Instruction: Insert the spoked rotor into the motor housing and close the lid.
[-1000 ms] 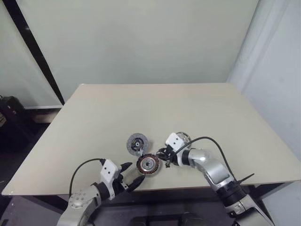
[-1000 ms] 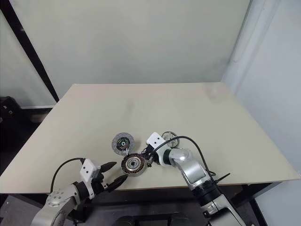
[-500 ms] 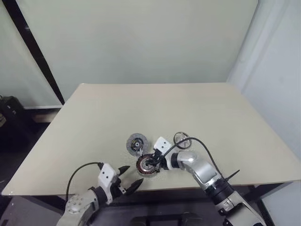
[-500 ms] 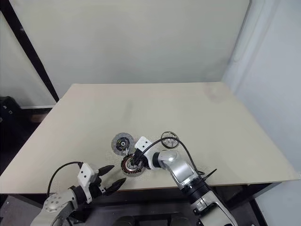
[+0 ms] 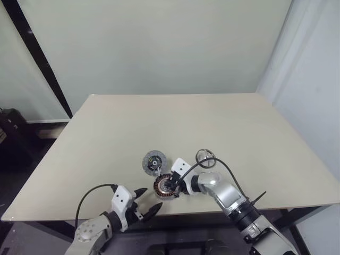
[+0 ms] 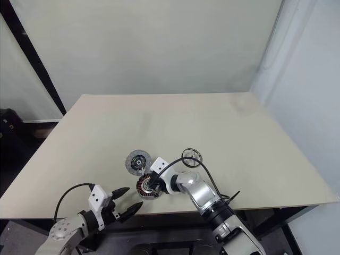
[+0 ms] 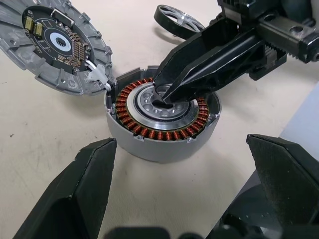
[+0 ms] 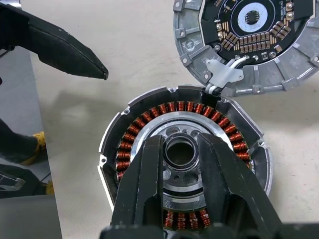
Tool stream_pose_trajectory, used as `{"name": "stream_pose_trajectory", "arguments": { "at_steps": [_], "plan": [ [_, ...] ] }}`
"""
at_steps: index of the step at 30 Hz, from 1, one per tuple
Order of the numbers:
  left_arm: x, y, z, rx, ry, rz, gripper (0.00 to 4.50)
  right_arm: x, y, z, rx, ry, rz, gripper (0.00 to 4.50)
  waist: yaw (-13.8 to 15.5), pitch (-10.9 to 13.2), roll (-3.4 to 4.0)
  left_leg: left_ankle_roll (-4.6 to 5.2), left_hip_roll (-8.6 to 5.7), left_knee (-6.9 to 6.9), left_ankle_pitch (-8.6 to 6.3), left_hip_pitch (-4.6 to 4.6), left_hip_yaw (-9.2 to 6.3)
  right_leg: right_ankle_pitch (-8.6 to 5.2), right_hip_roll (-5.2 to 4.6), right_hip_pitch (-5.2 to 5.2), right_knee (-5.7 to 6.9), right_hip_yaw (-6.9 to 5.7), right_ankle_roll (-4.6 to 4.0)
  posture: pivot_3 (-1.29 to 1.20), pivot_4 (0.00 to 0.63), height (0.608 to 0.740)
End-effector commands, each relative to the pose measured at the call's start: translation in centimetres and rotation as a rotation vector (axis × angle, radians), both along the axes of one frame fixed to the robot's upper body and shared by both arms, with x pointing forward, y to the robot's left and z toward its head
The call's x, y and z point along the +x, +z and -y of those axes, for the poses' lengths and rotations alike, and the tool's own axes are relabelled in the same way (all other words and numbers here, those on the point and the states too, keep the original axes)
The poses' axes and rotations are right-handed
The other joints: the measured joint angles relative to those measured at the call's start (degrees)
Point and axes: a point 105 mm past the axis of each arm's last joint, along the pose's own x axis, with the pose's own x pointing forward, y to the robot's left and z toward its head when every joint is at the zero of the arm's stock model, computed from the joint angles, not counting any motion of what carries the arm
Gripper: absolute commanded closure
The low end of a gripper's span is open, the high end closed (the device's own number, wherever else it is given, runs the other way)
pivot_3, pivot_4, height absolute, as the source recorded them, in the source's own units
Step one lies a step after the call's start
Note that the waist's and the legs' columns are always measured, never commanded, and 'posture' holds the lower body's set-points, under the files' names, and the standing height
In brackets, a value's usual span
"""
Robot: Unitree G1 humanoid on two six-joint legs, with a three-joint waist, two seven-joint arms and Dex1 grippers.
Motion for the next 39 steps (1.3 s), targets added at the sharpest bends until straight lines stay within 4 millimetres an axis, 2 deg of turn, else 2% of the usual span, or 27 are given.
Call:
{"name": "stream_pose_trajectory", "arguments": {
  "at_steps": [1,39],
  "plan": [
    [0.6,1.6,0.2,-0.003,-0.008,0.070,0.00,0.7,1.5,-0.6,0.025,0.016,0.058,3.80,0.00,0.00,0.00,0.00,0.00,0.00,0.00,0.00,0.00,0.00,0.00,0.00,0.00,0.00,0.00,0.00,0.000,0.740],
    [0.5,1.3,0.3,0.010,-0.016,0.069,0.00,0.4,0.5,-0.5,-0.012,0.034,0.045,3.80,0.00,-0.01,0.01,0.02,0.00,-0.01,0.01,0.01,0.00,0.01,0.02,0.00,0.03,0.00,-0.01,0.00,0.000,0.740]
  ]
}}
